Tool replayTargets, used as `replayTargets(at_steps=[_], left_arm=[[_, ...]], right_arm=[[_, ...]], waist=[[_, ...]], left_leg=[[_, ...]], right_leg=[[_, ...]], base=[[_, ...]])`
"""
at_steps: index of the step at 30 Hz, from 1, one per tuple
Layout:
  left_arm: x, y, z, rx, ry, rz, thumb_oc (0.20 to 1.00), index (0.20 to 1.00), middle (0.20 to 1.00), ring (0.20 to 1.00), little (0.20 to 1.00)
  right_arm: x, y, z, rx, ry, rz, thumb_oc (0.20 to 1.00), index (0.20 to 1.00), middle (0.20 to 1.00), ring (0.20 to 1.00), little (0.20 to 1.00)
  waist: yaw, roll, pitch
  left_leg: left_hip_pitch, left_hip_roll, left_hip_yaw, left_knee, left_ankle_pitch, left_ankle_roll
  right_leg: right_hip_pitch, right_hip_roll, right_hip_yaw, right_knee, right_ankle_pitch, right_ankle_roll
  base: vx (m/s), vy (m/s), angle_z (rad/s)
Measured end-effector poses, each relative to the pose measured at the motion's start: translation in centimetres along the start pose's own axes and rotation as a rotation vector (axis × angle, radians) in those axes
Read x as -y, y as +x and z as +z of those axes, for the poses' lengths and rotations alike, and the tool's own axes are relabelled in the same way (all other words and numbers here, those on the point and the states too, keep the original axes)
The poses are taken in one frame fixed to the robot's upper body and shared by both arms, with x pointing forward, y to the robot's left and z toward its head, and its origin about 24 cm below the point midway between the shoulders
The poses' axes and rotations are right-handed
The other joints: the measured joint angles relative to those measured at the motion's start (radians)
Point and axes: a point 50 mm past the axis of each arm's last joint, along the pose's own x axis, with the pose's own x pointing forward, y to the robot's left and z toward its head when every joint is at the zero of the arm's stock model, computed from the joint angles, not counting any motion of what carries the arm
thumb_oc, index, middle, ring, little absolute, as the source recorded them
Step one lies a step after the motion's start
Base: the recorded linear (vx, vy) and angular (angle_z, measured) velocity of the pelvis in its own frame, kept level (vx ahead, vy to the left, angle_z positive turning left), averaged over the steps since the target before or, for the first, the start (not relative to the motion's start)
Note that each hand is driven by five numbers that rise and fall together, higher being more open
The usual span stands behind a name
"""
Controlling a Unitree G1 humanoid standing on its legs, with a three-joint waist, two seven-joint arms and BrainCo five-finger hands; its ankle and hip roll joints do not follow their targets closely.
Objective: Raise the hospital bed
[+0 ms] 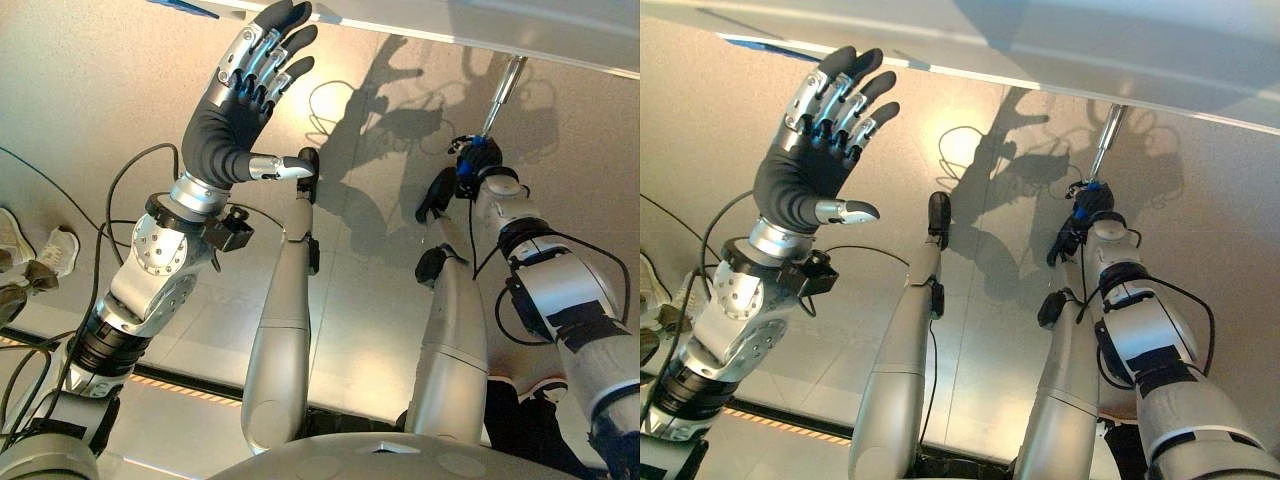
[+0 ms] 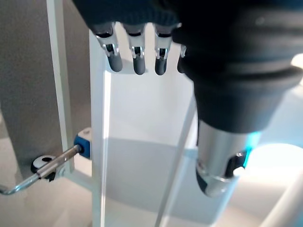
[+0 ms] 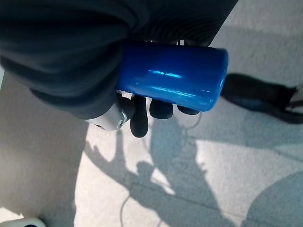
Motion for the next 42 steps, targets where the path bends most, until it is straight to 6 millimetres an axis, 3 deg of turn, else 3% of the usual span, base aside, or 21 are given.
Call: replayTargets(at_steps=[15, 20, 25, 32, 37, 42], left_arm=[[-1.2, 0.2, -0.1, 0.057, -0.033, 0.165, 1.0, 1.0, 1.0, 1.0, 1.0], [-1.3, -0.3, -0.4, 0.044, -0.035, 0.181, 1.0, 1.0, 1.0, 1.0, 1.0], [-1.9, -1.3, -0.7, -0.014, 0.005, 0.173, 1.0, 1.0, 1.0, 1.0, 1.0], [-1.6, -2.9, -1.1, -0.074, 0.009, 0.114, 1.0, 1.0, 1.0, 1.0, 1.0], [-2.0, -4.1, -0.7, -0.094, 0.025, 0.122, 1.0, 1.0, 1.0, 1.0, 1.0], [-2.6, -4.7, 0.4, -0.074, 0.061, 0.127, 1.0, 1.0, 1.0, 1.0, 1.0]], right_arm=[[-6.3, -1.6, 1.3, 0.138, 0.046, 0.198, 0.2, 0.2, 0.2, 0.2, 0.2], [-8.9, -4.3, 1.8, 0.229, 0.189, 0.384, 0.2, 0.2, 0.2, 0.2, 0.2], [-8.7, -8.5, 2.3, 0.327, 0.259, 0.619, 0.2, 0.2, 0.2, 0.2, 0.2], [-7.7, -11.3, 2.1, 0.4, 0.328, 0.747, 0.2, 0.2, 0.2, 0.2, 0.2], [-6.7, -12.8, 1.3, 0.42, 0.421, 0.751, 0.2, 0.2, 0.2, 0.2, 0.2], [-3.6, -13.2, 0.0, 0.44, 0.361, 0.641, 0.2, 0.2, 0.2, 0.2, 0.2]], waist=[[0.001, 0.014, -0.001], [0.0, 0.021, 0.0], [-0.022, 0.039, 0.003], [-0.056, 0.038, 0.004], [-0.091, 0.032, 0.007], [-0.121, 0.007, 0.011]], left_leg=[[-0.012, 0.015, -0.014, 0.003, 0.006, -0.018], [0.005, 0.019, -0.004, -0.004, 0.007, -0.02], [0.047, 0.031, 0.02, -0.013, 0.006, -0.019], [0.113, 0.042, 0.078, -0.071, 0.012, -0.012], [0.144, 0.041, 0.099, -0.094, 0.015, -0.007], [0.177, 0.043, 0.111, -0.107, 0.013, -0.004]], right_leg=[[-0.009, 0.012, -0.018, 0.013, -0.007, -0.012], [-0.001, 0.014, -0.013, 0.013, -0.007, -0.013], [0.033, 0.029, 0.002, -0.011, 0.006, -0.013], [0.07, 0.056, 0.043, -0.093, 0.053, -0.006], [0.1, 0.059, 0.062, -0.133, 0.072, 0.001], [0.13, 0.065, 0.07, -0.156, 0.078, 0.006]], base=[[0.0, 0.047, 0.0], [0.0, 0.008, -0.01], [0.0, -0.017, -0.06], [-0.02, -0.047, -0.17], [-0.01, -0.061, -0.07], [0.0, -0.076, -0.05]])
